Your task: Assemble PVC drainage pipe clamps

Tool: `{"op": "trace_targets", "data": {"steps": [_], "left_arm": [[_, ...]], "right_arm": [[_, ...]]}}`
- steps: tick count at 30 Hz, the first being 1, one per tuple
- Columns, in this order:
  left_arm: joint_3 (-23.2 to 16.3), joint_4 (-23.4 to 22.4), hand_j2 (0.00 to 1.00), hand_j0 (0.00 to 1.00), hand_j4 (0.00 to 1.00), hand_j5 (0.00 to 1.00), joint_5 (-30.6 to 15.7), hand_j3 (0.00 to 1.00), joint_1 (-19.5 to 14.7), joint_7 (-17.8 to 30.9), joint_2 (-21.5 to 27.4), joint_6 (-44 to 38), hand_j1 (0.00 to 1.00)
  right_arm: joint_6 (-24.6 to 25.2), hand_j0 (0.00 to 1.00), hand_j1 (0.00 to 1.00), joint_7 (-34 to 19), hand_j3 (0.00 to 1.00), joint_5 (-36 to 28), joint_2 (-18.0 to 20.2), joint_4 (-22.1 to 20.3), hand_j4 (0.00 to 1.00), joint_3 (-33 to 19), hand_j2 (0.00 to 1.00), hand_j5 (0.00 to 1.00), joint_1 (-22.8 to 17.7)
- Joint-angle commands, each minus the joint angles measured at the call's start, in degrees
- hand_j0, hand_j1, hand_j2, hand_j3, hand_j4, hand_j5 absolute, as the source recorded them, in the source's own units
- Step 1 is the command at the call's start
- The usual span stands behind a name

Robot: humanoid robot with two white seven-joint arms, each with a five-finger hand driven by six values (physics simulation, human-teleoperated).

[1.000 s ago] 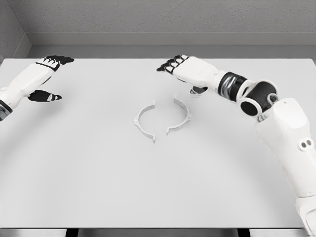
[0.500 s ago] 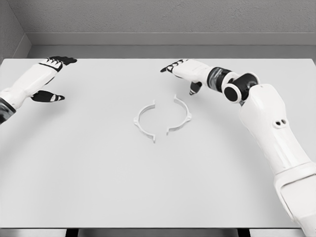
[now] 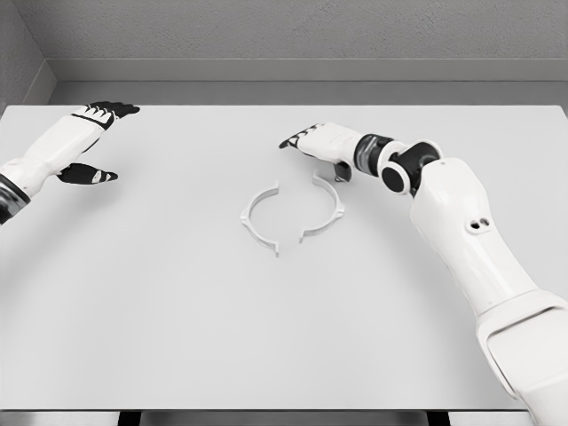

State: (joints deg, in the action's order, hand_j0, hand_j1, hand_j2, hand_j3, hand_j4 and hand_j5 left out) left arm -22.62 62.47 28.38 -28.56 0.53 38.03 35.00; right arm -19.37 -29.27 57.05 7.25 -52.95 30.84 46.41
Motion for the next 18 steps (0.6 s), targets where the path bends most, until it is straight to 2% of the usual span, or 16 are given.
{"op": "trace_targets", "data": {"steps": [1, 6, 18], "left_arm": [[0.04, 0.02, 1.00, 1.00, 1.00, 1.00, -0.43, 1.00, 0.00, -0.09, 0.02, 0.00, 1.00], [0.04, 0.02, 1.00, 1.00, 1.00, 1.00, -0.35, 1.00, 0.00, 0.00, 0.02, 0.00, 1.00], [0.04, 0.02, 1.00, 1.00, 1.00, 1.00, -0.43, 1.00, 0.00, 0.00, 0.02, 0.00, 1.00]], "right_arm": [[0.30, 1.00, 1.00, -0.53, 1.00, -1.41, -0.05, -1.80, 1.00, 0.27, 1.00, 1.00, -0.09], [0.39, 1.00, 1.00, -0.70, 1.00, -1.50, -0.05, -4.35, 1.00, 0.27, 1.00, 1.00, -0.26], [0.91, 1.00, 1.00, -0.62, 1.00, -1.50, 0.48, -3.91, 1.00, -0.08, 1.00, 1.00, -0.09]]}}
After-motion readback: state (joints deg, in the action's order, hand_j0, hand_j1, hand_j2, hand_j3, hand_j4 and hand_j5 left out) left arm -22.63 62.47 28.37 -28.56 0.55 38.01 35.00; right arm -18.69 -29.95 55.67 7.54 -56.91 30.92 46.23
